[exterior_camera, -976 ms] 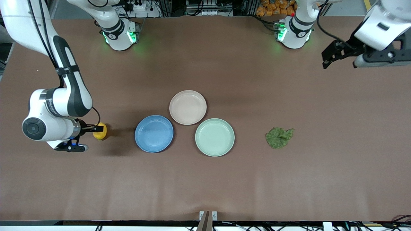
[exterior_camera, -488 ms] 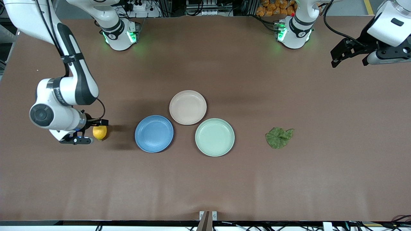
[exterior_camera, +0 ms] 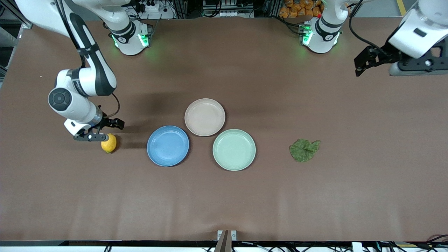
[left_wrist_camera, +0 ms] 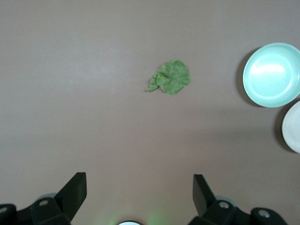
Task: Pick lemon and lettuce from blue and beige plates
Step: 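Lower the lemon to the table and open the right gripper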
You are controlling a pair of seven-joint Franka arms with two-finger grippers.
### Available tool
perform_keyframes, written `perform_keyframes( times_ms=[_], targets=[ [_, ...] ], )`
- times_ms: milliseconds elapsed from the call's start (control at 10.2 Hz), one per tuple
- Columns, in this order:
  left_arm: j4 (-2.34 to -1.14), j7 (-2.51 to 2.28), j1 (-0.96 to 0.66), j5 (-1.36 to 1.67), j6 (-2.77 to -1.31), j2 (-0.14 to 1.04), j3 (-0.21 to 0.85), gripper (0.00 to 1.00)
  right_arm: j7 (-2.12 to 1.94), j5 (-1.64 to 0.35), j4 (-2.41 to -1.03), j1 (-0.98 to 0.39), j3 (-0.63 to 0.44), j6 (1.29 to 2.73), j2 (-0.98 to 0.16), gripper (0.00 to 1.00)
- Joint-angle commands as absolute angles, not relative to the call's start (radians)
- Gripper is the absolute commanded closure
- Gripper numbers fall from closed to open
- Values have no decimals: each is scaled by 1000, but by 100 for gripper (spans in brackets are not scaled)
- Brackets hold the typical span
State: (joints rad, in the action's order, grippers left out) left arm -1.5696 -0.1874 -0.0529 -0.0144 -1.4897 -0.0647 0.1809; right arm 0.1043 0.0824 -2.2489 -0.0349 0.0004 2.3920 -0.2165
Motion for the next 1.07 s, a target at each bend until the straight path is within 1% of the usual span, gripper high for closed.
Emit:
perform_keyframes(
  times_ms=[0,293,390,780,976],
  targets=[
    [-1530,-147,-49,-25,-1471,-52,189,0,100,98,-2338,-32,2,2405,-117,0],
    [-1473,-146,-49,-25,-1456,-26,192,0,98,98,-2384,-29,2,2407,-60,0],
    [-1471,-143,-52,-25,-1456,-26,189,0,94,100,-2384,-20,0,2404,-49,0],
    [-1470,-104,-38,-23,-1448,-35,186,0,71,101,-2323,89,-3,2392,-28,0],
    [-1470,-104,-37,-23,-1434,-35,187,0,52,101,-2321,84,0,2381,-15,0]
  ],
)
